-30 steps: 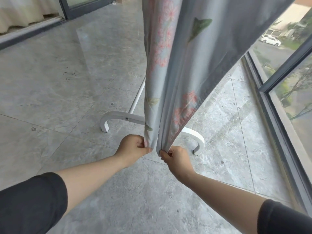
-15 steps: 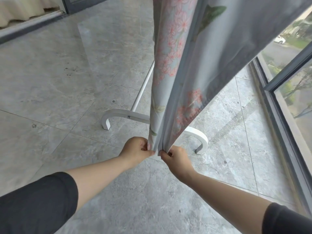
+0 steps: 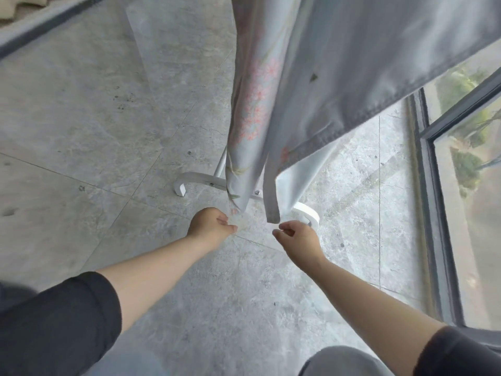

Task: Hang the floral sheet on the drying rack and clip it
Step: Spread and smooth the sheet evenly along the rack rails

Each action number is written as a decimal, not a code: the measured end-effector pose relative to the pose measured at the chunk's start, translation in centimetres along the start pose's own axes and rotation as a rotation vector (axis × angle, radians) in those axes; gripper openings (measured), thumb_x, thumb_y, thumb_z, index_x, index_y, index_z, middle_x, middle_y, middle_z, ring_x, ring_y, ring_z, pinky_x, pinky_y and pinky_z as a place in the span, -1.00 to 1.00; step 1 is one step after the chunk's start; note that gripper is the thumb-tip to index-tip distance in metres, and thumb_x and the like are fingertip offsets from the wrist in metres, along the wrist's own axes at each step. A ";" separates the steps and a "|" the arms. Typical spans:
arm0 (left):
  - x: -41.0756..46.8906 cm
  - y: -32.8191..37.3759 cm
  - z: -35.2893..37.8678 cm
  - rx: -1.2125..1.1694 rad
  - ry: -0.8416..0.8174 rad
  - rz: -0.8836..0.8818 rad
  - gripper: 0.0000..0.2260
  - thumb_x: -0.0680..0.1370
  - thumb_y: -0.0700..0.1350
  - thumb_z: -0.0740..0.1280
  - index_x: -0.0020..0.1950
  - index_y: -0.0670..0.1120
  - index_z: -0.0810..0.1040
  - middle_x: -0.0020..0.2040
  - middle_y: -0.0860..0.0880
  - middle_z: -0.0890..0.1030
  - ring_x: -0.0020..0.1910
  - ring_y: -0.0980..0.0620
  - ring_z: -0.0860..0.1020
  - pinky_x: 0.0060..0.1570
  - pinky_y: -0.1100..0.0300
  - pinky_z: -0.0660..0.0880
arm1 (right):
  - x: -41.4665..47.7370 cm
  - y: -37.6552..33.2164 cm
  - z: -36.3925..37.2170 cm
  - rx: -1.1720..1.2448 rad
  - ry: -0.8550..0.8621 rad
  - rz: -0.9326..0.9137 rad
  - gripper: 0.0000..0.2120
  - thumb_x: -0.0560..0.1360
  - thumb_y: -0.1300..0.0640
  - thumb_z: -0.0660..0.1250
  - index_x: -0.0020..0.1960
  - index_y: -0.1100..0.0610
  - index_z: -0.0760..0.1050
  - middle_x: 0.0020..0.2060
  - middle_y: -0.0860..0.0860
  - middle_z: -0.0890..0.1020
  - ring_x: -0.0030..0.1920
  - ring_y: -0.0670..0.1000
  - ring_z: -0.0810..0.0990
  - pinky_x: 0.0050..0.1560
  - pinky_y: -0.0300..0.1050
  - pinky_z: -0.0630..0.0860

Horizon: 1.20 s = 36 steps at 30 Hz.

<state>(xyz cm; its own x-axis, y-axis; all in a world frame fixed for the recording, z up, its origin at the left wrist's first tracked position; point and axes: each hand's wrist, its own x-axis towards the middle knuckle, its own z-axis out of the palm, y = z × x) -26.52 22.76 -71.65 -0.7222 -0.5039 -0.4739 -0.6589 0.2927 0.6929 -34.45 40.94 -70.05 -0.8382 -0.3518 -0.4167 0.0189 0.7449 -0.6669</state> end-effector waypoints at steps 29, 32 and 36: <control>-43.6 41.8 -35.3 -0.332 0.203 -0.002 -0.99 0.45 -0.12 0.42 -0.17 -0.03 0.62 -0.22 0.03 0.64 -0.24 0.04 0.59 -0.17 0.17 0.54 | -38.1 -44.6 -39.3 0.261 -0.002 -0.097 -0.88 0.44 0.12 0.29 -0.15 0.11 0.60 -0.33 -0.07 0.61 -0.22 0.00 0.62 -0.02 0.11 0.60; -45.0 43.3 -38.0 -0.355 0.244 0.031 -0.90 0.46 -0.13 0.41 -0.25 0.04 0.58 -0.18 -0.01 0.65 -0.18 -0.02 0.60 0.00 0.05 0.57 | -39.6 -47.9 -41.3 0.280 0.013 -0.167 -0.88 0.45 0.13 0.30 -0.12 0.12 0.60 -0.31 -0.03 0.63 -0.23 0.02 0.61 -0.02 0.12 0.60; -45.7 44.5 -42.2 -0.372 0.313 0.125 -0.92 0.45 -0.09 0.42 -0.23 0.06 0.58 -0.13 -0.03 0.67 -0.09 -0.06 0.63 0.05 -0.02 0.56 | -41.0 -52.0 -42.5 0.324 0.073 -0.266 -0.85 0.47 0.13 0.32 -0.02 0.13 0.61 -0.17 -0.02 0.67 -0.12 0.04 0.65 0.02 0.09 0.59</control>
<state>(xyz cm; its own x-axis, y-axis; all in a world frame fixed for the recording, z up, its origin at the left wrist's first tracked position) -13.94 24.53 3.80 -0.6555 -0.7198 -0.2286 -0.4105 0.0855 0.9079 -24.26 40.71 7.96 -0.8733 -0.4577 -0.1670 -0.0425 0.4130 -0.9098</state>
